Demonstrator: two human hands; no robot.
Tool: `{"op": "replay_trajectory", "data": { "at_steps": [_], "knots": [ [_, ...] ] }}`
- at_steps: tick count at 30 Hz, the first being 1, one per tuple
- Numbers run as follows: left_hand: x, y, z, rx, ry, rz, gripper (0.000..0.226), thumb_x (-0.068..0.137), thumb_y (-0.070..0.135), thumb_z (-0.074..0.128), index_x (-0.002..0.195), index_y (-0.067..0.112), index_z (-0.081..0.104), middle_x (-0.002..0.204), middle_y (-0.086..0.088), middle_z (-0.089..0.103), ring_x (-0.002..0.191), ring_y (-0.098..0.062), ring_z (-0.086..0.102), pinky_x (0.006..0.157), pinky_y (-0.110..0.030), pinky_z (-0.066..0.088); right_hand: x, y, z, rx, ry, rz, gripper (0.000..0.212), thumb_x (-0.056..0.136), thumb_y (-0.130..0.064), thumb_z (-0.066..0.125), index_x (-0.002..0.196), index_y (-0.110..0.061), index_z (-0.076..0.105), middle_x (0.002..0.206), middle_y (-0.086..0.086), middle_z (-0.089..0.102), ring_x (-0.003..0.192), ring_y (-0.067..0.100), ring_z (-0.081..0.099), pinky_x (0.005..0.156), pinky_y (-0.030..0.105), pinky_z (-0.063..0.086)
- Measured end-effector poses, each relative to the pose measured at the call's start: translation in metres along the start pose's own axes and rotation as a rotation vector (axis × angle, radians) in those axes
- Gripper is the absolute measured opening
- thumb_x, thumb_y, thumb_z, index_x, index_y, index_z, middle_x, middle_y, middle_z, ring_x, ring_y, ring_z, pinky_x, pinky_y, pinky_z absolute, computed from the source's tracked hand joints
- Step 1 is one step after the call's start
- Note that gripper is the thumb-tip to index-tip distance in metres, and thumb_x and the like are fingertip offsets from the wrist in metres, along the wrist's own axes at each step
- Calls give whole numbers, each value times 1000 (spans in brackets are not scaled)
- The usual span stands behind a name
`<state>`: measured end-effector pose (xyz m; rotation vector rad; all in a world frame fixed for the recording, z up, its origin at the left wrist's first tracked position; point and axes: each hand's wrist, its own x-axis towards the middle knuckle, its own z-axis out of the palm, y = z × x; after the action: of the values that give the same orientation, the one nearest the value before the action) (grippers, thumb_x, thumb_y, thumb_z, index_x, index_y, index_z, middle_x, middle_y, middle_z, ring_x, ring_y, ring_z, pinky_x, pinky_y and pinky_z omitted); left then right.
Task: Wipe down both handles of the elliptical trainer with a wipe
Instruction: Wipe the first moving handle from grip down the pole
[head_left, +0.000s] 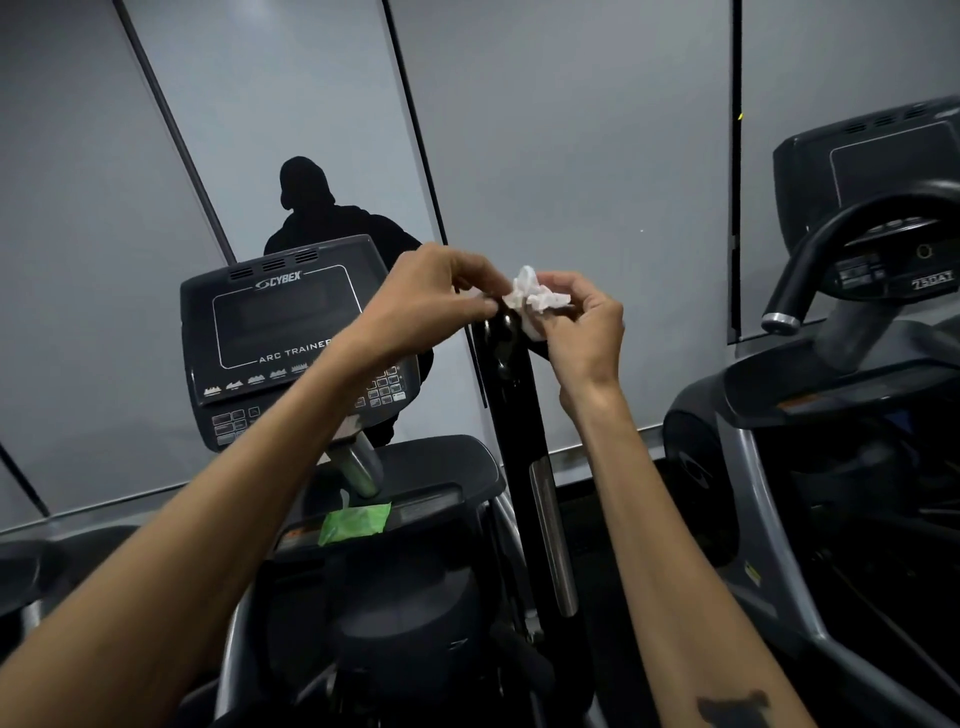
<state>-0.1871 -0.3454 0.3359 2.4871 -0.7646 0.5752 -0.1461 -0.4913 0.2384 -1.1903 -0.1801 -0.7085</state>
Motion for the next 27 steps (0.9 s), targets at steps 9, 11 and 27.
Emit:
{"op": "replay_trajectory", "data": {
  "at_steps": [9, 11, 27],
  "knots": [
    [-13, -28, 9, 21, -30, -1, 49, 85, 23, 80, 131, 19, 64, 124, 7, 65, 109, -7, 63, 87, -18, 50, -10, 25, -11, -152, -39, -159, 35, 83, -3, 72, 80, -37, 77, 78, -13, 73, 77, 12, 71, 70, 34, 60],
    [-12, -29, 10, 28, -10, 21, 47, 84, 23, 81, 128, 18, 66, 122, 8, 65, 108, -6, 63, 88, -19, 51, -8, 20, -5, -104, -14, -123, 28, 85, -6, 77, 76, -32, 75, 71, -14, 71, 72, 9, 69, 64, 30, 59],
    [0, -29, -7, 76, -123, 52, 61, 72, 38, 89, 126, 19, 70, 113, 13, 68, 104, 2, 63, 84, -15, 52, 28, 26, 23, 14, 123, 85, 28, 79, -12, 67, 56, -28, 64, 56, -13, 55, 61, 15, 51, 61, 41, 50]
  ]
}}
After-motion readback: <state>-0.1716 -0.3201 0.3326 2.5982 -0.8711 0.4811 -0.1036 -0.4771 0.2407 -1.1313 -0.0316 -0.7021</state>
